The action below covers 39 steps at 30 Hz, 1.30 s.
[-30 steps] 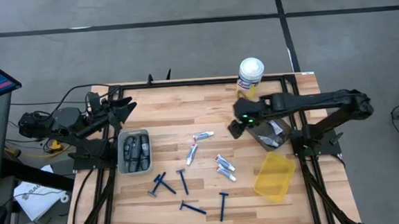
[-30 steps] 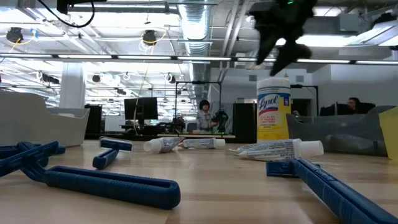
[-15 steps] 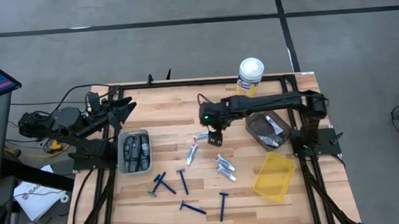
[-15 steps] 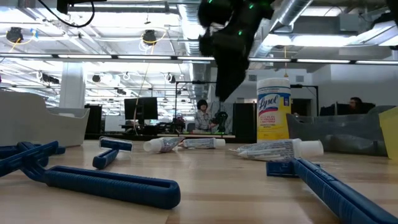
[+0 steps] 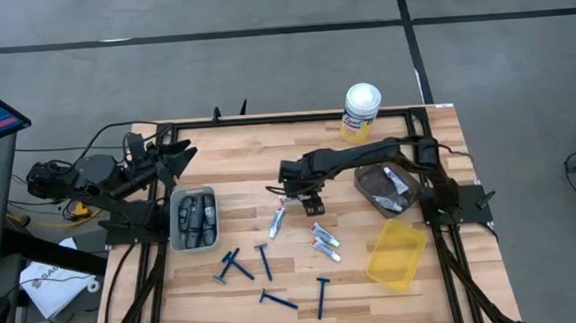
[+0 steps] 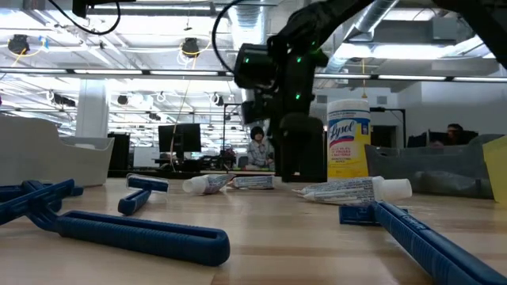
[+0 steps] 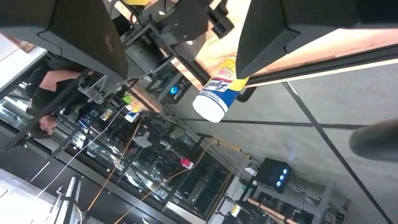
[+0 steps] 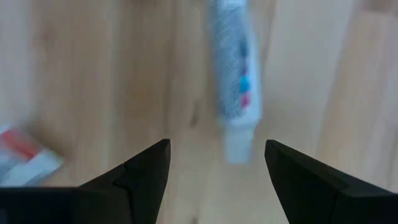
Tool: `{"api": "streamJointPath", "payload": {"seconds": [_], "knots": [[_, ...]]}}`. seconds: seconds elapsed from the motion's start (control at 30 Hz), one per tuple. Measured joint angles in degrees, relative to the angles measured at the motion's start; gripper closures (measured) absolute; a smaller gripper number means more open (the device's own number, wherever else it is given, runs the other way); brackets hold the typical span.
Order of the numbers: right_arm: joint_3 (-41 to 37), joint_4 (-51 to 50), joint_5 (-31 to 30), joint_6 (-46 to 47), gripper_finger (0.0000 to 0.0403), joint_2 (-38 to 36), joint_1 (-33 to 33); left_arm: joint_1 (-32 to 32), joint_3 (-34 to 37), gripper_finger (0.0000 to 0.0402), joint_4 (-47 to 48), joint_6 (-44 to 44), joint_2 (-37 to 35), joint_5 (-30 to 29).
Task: Pick & Place Travel size toiletries
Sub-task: Put the white toothpaste into the black bin
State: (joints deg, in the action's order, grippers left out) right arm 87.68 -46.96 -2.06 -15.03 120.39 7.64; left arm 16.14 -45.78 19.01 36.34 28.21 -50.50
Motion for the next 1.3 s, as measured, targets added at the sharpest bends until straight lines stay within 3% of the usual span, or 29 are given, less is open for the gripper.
{"api": "streamJointPath", "payload": {"seconds": [0.27,0.63,0.77,1.03,1.3], "knots": [[0.00,4.36,-0.94,-0.15,0.0149,-0.01,1.75,0.00,0.00,0.0108,0.02,-0.04,0.02,0.00],[0.25,2.90,0.73,-1.55,0.0154,3.24,1.77,0.02,0.00,0.0107,0.02,-0.09,0.01,0.00],[0.11,3.41,0.94,-1.53,0.0195,3.24,1.64,0.02,0.00,0.0107,0.02,-0.09,0.02,0.00],[0.09,2.15,2.96,0.07,0.0346,3.02,1.77,0.00,0.00,0.0107,0.02,-0.07,0.02,0.00],[-0.15,1.24,3.37,3.63,0.0352,2.07,2.00,0.02,0.00,0.0107,0.02,-0.09,0.02,0.00]]}}
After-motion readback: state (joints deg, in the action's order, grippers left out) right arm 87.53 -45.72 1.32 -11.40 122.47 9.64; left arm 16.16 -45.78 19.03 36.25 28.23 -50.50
